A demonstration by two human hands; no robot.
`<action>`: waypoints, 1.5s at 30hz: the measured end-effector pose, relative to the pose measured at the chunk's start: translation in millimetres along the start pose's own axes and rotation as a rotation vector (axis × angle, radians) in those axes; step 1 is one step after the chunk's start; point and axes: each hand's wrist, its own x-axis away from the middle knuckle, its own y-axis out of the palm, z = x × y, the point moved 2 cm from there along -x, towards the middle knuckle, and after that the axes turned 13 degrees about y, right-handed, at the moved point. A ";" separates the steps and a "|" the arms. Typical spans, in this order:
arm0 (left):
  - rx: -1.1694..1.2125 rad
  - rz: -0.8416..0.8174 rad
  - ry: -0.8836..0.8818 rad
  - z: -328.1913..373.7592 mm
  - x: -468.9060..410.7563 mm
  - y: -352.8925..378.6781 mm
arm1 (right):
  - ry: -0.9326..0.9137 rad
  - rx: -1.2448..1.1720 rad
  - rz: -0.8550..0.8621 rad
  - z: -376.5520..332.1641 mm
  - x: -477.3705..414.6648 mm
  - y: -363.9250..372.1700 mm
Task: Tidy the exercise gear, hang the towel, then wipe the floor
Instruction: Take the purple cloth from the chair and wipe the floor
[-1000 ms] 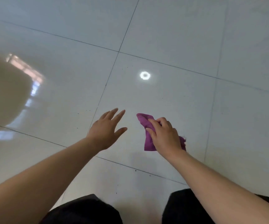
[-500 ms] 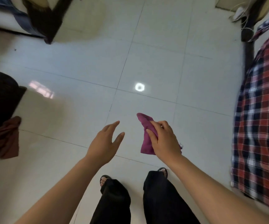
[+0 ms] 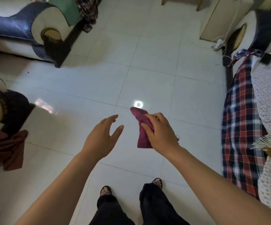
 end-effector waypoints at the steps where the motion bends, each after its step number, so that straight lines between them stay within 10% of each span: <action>1: 0.007 0.004 0.014 1.8 1.5 -2.1 | 0.003 -0.001 0.024 -3.6 2.6 -4.3; 23: 0.033 -0.278 0.611 49.1 43.6 -53.6 | 0.314 -0.102 0.613 -60.6 177.4 -39.5; 45: -0.137 -0.749 1.318 369.8 205.2 188.2 | 1.013 -0.258 1.058 185.3 496.6 -118.5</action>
